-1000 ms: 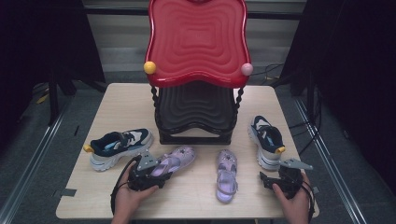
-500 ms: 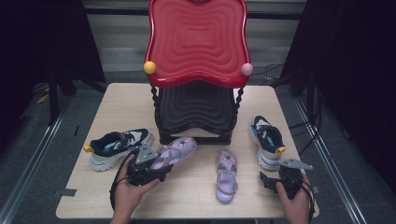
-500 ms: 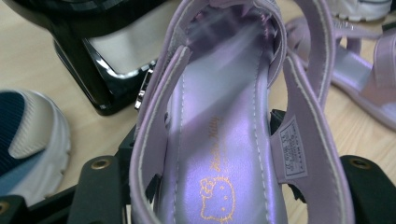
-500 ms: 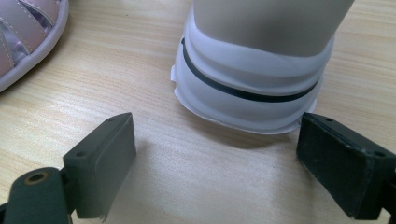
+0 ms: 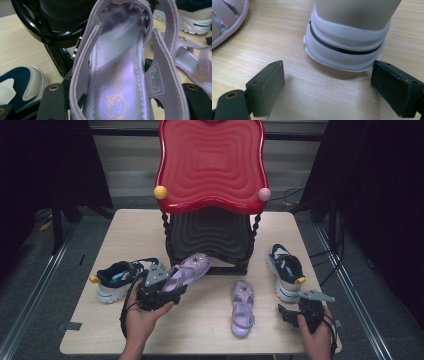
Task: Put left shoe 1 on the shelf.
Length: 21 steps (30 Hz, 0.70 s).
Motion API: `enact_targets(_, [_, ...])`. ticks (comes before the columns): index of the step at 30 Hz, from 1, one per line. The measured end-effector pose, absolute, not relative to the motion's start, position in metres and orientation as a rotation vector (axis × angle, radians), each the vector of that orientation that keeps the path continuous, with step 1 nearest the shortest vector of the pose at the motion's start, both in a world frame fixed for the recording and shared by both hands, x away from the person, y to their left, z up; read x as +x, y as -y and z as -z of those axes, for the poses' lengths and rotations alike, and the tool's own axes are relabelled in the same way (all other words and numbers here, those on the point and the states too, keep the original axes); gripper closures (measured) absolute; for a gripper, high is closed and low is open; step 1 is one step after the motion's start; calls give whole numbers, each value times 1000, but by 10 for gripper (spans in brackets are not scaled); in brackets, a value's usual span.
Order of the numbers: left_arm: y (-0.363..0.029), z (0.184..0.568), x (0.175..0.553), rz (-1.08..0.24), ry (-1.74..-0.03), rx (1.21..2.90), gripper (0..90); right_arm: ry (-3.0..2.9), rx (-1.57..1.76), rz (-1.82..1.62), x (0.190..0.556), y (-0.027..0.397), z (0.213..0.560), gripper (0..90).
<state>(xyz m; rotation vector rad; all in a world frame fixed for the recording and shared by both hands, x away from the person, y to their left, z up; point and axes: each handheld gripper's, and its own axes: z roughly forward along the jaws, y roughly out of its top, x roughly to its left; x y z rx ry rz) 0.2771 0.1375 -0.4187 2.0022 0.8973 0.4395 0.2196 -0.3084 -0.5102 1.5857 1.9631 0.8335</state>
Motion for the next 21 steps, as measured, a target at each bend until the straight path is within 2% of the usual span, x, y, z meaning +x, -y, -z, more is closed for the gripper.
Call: enact_targets(21, [-119, 402, 293, -529, -956, 1906, 375, -1963, 1585, -833, 220, 308, 510, 113])
